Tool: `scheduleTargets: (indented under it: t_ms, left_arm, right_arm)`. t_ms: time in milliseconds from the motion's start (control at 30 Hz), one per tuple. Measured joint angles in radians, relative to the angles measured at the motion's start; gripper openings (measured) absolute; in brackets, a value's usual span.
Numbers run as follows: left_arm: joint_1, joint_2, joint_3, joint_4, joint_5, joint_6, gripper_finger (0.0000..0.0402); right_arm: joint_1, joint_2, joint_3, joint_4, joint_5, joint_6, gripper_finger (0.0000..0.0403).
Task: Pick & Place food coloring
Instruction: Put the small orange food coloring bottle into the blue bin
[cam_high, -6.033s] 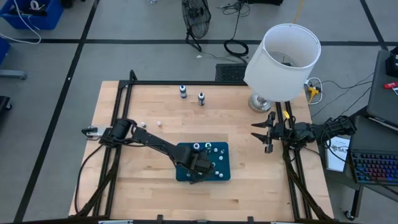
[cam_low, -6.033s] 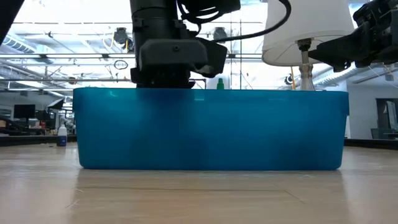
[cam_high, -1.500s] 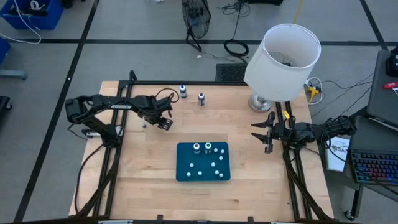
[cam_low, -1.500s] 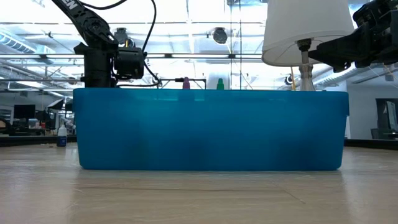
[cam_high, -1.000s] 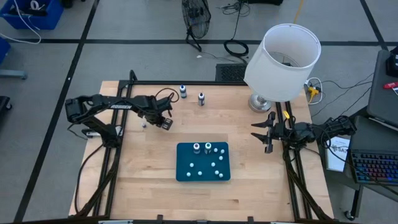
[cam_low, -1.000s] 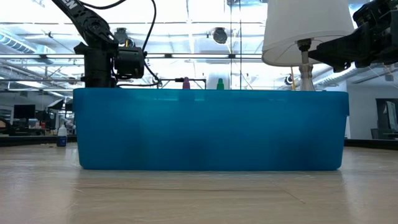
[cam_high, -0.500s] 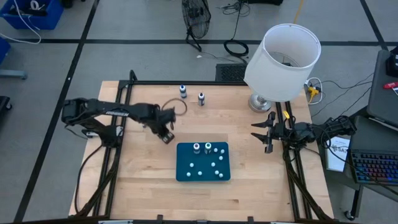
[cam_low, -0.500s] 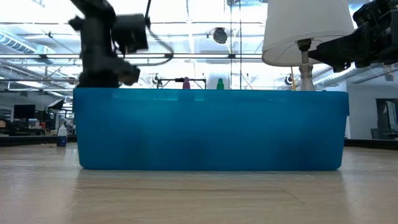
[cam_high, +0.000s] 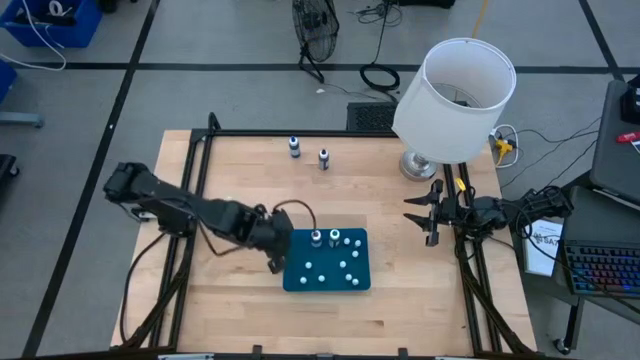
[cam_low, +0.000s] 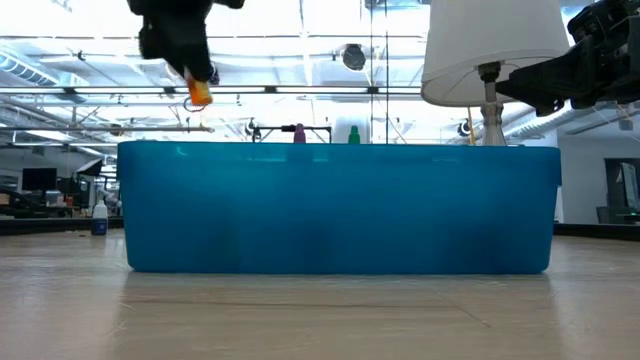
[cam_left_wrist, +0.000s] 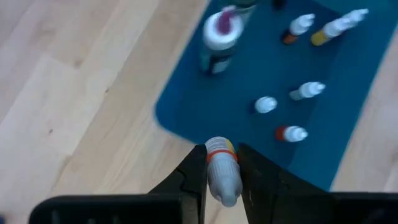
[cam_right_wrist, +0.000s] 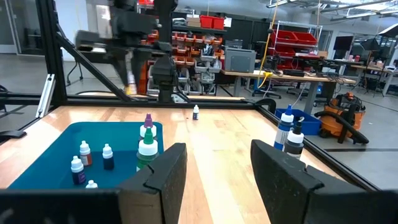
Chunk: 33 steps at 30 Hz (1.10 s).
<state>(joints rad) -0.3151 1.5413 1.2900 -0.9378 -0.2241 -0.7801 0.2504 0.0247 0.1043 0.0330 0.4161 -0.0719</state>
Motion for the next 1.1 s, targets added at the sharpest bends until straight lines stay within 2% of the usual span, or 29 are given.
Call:
scheduleTargets:
  t_ms: [100,400,533,800,1100]
  left_arm:
    - [-0.014,0.074,0.038,0.006,0.001,0.028,0.0068]
    - [-0.010,0.356,0.155,0.008,0.089,0.093,0.0068]
    - [-0.014,0.433,0.187,0.010,0.119,0.105,0.0068]
    - [-0.014,0.483,0.187,-0.001,0.154,0.097,0.0069]
    - [-0.015,0.479,0.187,0.000,0.173,0.094,0.0118]
  right_arm:
    - [0.000,0.000,0.000,0.000,0.000,0.000,0.0167]
    - [0.000,0.000,0.000,0.000,0.000,0.000,0.0167]
    - [0.000,0.000,0.000,0.000,0.000,0.000,0.0167]
    - [0.000,0.000,0.000,0.000,0.000,0.000,0.0167]
    - [0.000,0.000,0.000,0.000,0.000,0.000,0.0167]
